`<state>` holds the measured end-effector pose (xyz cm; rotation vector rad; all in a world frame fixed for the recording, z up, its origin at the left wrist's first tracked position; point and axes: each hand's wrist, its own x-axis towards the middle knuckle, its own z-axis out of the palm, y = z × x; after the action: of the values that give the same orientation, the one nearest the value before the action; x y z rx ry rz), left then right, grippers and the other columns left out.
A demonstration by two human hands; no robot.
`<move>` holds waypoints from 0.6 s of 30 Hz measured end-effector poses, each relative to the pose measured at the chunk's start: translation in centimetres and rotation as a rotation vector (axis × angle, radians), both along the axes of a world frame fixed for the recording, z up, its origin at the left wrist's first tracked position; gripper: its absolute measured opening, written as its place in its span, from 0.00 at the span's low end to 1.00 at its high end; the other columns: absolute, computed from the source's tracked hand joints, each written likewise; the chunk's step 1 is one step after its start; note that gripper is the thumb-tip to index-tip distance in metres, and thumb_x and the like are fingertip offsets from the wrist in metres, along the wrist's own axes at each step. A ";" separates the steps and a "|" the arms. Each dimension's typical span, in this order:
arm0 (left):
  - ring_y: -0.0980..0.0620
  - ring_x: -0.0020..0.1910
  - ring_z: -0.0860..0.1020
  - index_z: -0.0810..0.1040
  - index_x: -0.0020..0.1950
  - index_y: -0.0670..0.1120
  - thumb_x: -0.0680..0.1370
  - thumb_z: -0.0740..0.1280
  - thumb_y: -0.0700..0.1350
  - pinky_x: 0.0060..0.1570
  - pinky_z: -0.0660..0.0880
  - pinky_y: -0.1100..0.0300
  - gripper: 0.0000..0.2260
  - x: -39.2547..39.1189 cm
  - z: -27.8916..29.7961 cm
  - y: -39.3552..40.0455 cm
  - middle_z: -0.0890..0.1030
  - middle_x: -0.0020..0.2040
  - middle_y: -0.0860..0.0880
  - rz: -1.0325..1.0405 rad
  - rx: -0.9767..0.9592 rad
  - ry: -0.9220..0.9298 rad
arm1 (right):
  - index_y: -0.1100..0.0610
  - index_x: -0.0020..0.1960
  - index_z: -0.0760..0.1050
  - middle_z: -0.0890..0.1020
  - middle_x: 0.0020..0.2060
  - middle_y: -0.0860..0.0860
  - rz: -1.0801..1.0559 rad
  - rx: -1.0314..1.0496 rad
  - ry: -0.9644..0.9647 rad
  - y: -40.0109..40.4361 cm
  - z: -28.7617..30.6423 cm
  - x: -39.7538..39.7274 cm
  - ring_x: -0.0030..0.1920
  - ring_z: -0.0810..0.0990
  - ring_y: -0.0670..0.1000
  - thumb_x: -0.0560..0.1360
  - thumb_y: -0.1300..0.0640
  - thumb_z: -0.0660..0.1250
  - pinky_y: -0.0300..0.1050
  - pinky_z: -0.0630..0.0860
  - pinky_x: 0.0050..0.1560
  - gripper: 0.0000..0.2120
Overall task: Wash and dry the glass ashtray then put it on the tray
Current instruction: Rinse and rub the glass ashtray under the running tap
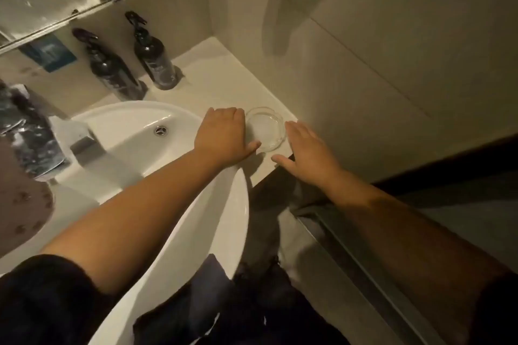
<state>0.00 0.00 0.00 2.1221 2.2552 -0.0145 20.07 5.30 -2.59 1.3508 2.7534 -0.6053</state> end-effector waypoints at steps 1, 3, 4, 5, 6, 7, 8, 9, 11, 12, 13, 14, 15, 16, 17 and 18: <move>0.44 0.49 0.76 0.72 0.53 0.45 0.71 0.64 0.67 0.54 0.70 0.49 0.26 -0.3 -0.2 0.7 0.79 0.50 0.45 0.004 -0.030 0.002 | 0.58 0.76 0.57 0.64 0.74 0.56 0.007 -0.010 0.018 0.5 -0.5 -0.3 0.74 0.60 0.57 0.74 0.39 0.67 0.54 0.60 0.73 0.39; 0.44 0.50 0.76 0.72 0.55 0.45 0.69 0.65 0.68 0.55 0.70 0.49 0.28 -0.7 -0.8 2.2 0.79 0.52 0.45 -0.004 -0.091 0.001 | 0.58 0.76 0.56 0.63 0.75 0.56 0.009 -0.032 0.026 1.4 -1.2 -0.7 0.75 0.60 0.57 0.73 0.40 0.68 0.54 0.60 0.73 0.41; 0.44 0.51 0.76 0.72 0.56 0.45 0.69 0.66 0.68 0.55 0.70 0.49 0.29 -1.0 -0.8 2.7 0.79 0.53 0.44 -0.007 -0.138 -0.011 | 0.58 0.77 0.55 0.62 0.75 0.56 0.004 -0.048 0.023 1.6 -1.5 -0.9 0.75 0.59 0.57 0.73 0.40 0.69 0.54 0.59 0.74 0.42; 0.44 0.52 0.76 0.72 0.57 0.45 0.68 0.67 0.68 0.55 0.70 0.49 0.30 -1.2 -1.1 3.3 0.78 0.55 0.44 -0.013 -0.183 -0.016 | 0.58 0.77 0.54 0.61 0.76 0.55 -0.005 -0.055 0.026 1.9 -2.0 -1.0 0.76 0.57 0.56 0.73 0.40 0.69 0.53 0.58 0.74 0.43; 0.44 0.53 0.76 0.71 0.58 0.45 0.67 0.67 0.68 0.56 0.69 0.49 0.32 -1.3 -1.3 3.8 0.78 0.56 0.44 -0.024 -0.227 -0.012 | 0.57 0.78 0.53 0.59 0.77 0.55 -0.012 -0.060 0.031 2.1 -2.4 -1.1 0.76 0.56 0.56 0.73 0.40 0.69 0.52 0.56 0.74 0.44; 0.43 0.55 0.75 0.70 0.60 0.45 0.66 0.68 0.69 0.57 0.69 0.48 0.34 -1.4 -1.5 4.2 0.77 0.58 0.44 -0.029 -0.266 -0.002 | 0.57 0.78 0.52 0.58 0.77 0.55 -0.018 -0.065 0.035 2.4 -2.9 -1.1 0.76 0.56 0.56 0.72 0.39 0.69 0.51 0.55 0.74 0.45; 0.43 0.57 0.75 0.70 0.61 0.45 0.64 0.68 0.70 0.58 0.68 0.48 0.37 -1.5 -1.7 4.6 0.77 0.59 0.44 -0.032 -0.301 0.011 | 0.57 0.78 0.51 0.58 0.78 0.54 -0.022 -0.069 0.042 2.7 -3.2 -1.1 0.77 0.55 0.55 0.72 0.39 0.70 0.50 0.54 0.73 0.45; 0.43 0.58 0.74 0.69 0.62 0.45 0.63 0.69 0.71 0.58 0.68 0.48 0.39 -1.5 -1.9 4.9 0.76 0.60 0.44 -0.035 -0.344 0.022 | 0.57 0.78 0.50 0.57 0.78 0.54 -0.028 -0.078 0.041 3.0 -3.5 -1.1 0.77 0.55 0.55 0.72 0.39 0.70 0.48 0.54 0.73 0.46; 0.43 0.60 0.73 0.68 0.64 0.45 0.61 0.70 0.71 0.59 0.67 0.48 0.42 -1.5 -2.1 5.4 0.75 0.62 0.44 -0.040 -0.424 0.034 | 0.57 0.78 0.50 0.57 0.78 0.54 -0.038 -0.096 0.044 3.4 -4.1 -1.3 0.77 0.55 0.54 0.71 0.39 0.71 0.46 0.53 0.72 0.48; 0.43 0.61 0.72 0.67 0.65 0.45 0.61 0.71 0.70 0.59 0.67 0.48 0.42 -1.4 -2.2 5.6 0.74 0.63 0.44 -0.045 -0.444 0.034 | 0.57 0.78 0.50 0.57 0.78 0.54 -0.040 -0.104 0.046 3.7 -4.3 -1.4 0.76 0.55 0.54 0.70 0.40 0.72 0.46 0.53 0.72 0.48; 0.43 0.61 0.72 0.67 0.65 0.45 0.61 0.72 0.69 0.59 0.68 0.48 0.42 -1.4 -2.4 5.8 0.74 0.63 0.44 -0.045 -0.452 0.037 | 0.57 0.78 0.50 0.58 0.78 0.54 -0.037 -0.109 0.043 3.9 -4.5 -1.5 0.76 0.55 0.55 0.70 0.40 0.72 0.47 0.53 0.73 0.48; 0.43 0.60 0.73 0.67 0.66 0.45 0.62 0.72 0.68 0.58 0.68 0.49 0.41 -1.3 -2.5 5.9 0.74 0.62 0.44 -0.047 -0.447 0.038 | 0.57 0.78 0.50 0.58 0.78 0.54 -0.036 -0.110 0.042 4.0 -4.6 -1.6 0.76 0.56 0.55 0.70 0.40 0.72 0.47 0.53 0.73 0.48; 0.43 0.59 0.73 0.67 0.66 0.45 0.63 0.73 0.66 0.57 0.69 0.49 0.40 -1.2 -2.7 6.0 0.74 0.62 0.44 -0.046 -0.434 0.040 | 0.57 0.78 0.51 0.59 0.77 0.54 -0.039 -0.109 0.044 4.0 -4.7 -1.6 0.76 0.56 0.55 0.71 0.41 0.72 0.47 0.53 0.73 0.47; 0.42 0.58 0.74 0.67 0.66 0.44 0.63 0.73 0.65 0.56 0.70 0.49 0.39 -1.2 -2.8 6.0 0.75 0.61 0.44 -0.043 -0.423 0.039 | 0.57 0.78 0.52 0.60 0.77 0.54 -0.046 -0.107 0.054 4.0 -4.9 -1.7 0.76 0.57 0.55 0.71 0.41 0.73 0.47 0.54 0.73 0.47; 0.42 0.58 0.74 0.68 0.66 0.44 0.64 0.72 0.65 0.55 0.70 0.50 0.38 -1.2 -2.9 6.0 0.75 0.61 0.43 -0.046 -0.409 0.036 | 0.57 0.78 0.53 0.61 0.77 0.55 -0.063 -0.108 0.073 4.1 -4.9 -1.7 0.76 0.58 0.55 0.70 0.43 0.73 0.46 0.54 0.73 0.46; 0.42 0.57 0.75 0.68 0.65 0.44 0.65 0.72 0.65 0.53 0.71 0.51 0.37 -1.2 -3.0 6.0 0.75 0.60 0.43 -0.050 -0.396 0.026 | 0.57 0.78 0.54 0.62 0.76 0.55 -0.079 -0.114 0.101 4.1 -4.9 -1.6 0.75 0.59 0.55 0.70 0.44 0.74 0.46 0.55 0.72 0.46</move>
<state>-1.17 6.00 -2.96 1.9715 2.0026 -0.4519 18.43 9.39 -7.52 1.4475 2.7041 -0.8436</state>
